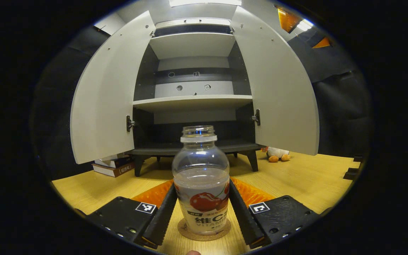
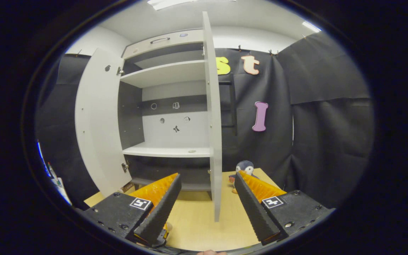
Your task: Grasp the bottle in the cabinet with the left hand and place it on the coaster, then close the right door with the right hand and the left door with the left hand.
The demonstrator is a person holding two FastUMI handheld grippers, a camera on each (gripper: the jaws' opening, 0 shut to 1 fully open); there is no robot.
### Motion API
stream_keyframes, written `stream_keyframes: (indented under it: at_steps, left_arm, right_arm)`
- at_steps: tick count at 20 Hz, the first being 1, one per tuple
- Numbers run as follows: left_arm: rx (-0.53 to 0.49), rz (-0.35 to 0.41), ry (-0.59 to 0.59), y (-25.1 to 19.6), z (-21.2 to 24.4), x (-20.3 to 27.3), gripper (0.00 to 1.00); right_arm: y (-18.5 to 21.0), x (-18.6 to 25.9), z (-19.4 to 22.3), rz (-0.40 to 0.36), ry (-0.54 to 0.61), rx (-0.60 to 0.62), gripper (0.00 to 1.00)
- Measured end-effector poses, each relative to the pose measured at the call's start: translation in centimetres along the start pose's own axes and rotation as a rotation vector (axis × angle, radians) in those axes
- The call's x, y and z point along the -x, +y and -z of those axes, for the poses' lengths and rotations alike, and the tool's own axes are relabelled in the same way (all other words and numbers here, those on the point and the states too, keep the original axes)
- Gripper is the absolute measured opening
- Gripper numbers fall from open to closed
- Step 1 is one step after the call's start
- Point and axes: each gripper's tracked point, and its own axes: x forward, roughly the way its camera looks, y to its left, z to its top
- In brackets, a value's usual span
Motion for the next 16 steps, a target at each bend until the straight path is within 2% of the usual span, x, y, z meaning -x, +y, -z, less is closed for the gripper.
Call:
stream_keyframes:
  at_steps: [2, 4, 9, 10, 11, 16]
  left_arm:
    - [0.010, -0.003, 0.007, 0.1, 0.0, 0.3, 0.83]
    - [0.013, -0.016, 0.002, 0.3, -0.7, 0.7, 0.96]
    - [0.066, -0.070, -0.055, 1.8, -5.2, 2.3, 0.96]
    - [0.088, -0.081, -0.081, 2.1, -6.9, 2.6, 0.96]
    - [0.097, -0.082, -0.107, 2.1, -8.6, 2.8, 0.96]
    - [0.081, -0.026, -0.187, 2.8, -17.0, 3.5, 0.95]
  right_arm:
    - [-0.1, 0.0, 0.4, 0.002, 0.015, -0.006, 0.99]
    - [0.0, 0.2, 0.6, -0.001, 0.019, -0.014, 0.99]
    - [-0.9, 0.5, 0.4, 0.013, 0.001, -0.023, 0.99]
    - [-1.2, 0.5, 0.5, 0.017, -0.004, -0.026, 0.94]
    - [-1.5, 0.5, 0.5, 0.021, -0.007, -0.026, 0.99]
    - [-3.5, 0.5, -1.1, 0.038, -0.077, -0.050, 0.99]
